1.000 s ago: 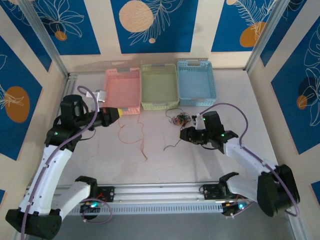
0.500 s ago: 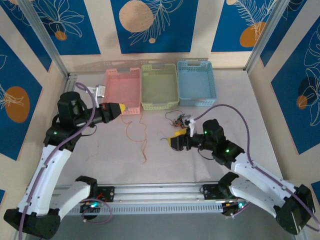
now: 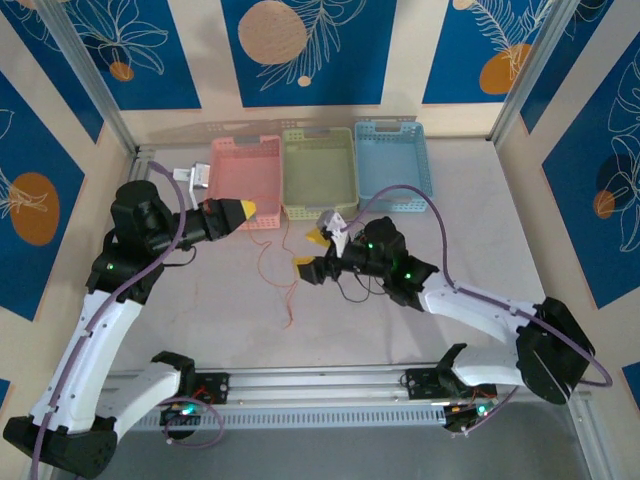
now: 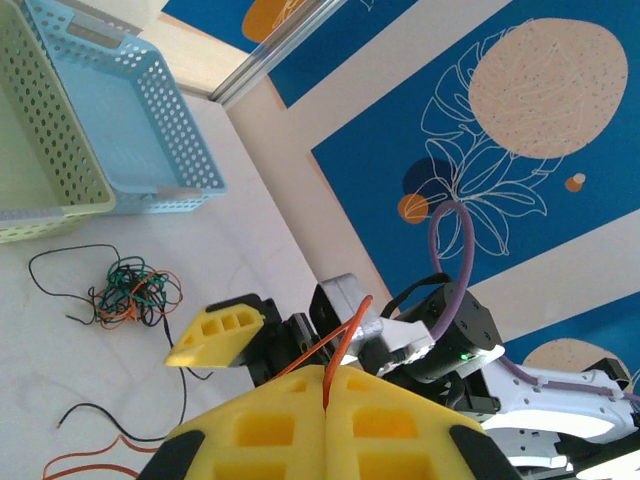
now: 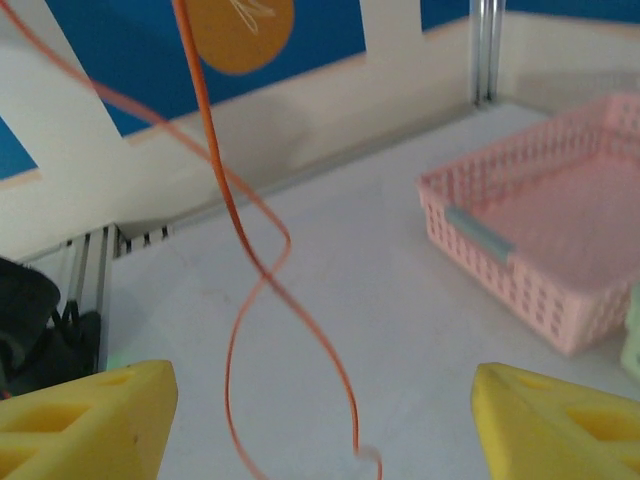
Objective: Untangle the cables
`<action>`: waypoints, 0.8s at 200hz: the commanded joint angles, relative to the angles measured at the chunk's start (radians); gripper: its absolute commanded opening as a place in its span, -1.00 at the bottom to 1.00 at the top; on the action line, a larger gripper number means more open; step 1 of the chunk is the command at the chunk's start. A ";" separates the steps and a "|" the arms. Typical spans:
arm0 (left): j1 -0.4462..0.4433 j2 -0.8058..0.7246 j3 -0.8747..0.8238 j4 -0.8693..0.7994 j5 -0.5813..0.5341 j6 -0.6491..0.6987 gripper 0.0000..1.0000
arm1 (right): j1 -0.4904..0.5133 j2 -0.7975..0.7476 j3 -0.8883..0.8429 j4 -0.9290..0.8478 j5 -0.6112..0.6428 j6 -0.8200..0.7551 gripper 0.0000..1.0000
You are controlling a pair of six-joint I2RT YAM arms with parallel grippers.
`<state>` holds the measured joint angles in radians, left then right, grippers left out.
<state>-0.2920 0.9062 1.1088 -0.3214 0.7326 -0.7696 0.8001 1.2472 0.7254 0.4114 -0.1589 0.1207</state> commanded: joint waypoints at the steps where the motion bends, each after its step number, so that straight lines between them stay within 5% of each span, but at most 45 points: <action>1: -0.016 -0.008 0.035 0.062 0.008 -0.049 -1.00 | 0.030 0.051 0.066 0.119 -0.021 -0.046 0.56; 61: -0.043 -0.002 0.045 0.088 -0.006 -0.077 -1.00 | 0.116 0.237 0.208 0.204 0.070 -0.083 0.45; 88: -0.047 -0.007 0.052 0.076 -0.007 -0.074 -1.00 | 0.124 0.259 0.206 0.246 0.102 -0.075 0.01; 114: -0.047 -0.019 0.054 0.055 -0.013 -0.064 -1.00 | 0.104 0.235 0.182 0.262 0.121 -0.041 -1.00; 154: -0.048 -0.035 0.035 0.032 -0.044 -0.047 -1.00 | 0.052 0.174 0.167 0.228 0.069 0.031 -1.00; 160: -0.047 -0.038 0.035 0.018 -0.057 -0.035 -0.79 | 0.045 0.165 0.170 0.208 0.073 0.030 -1.00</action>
<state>-0.3290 0.8928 1.1267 -0.2775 0.7101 -0.8310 0.8703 1.4776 0.9009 0.6228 -0.0795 0.1154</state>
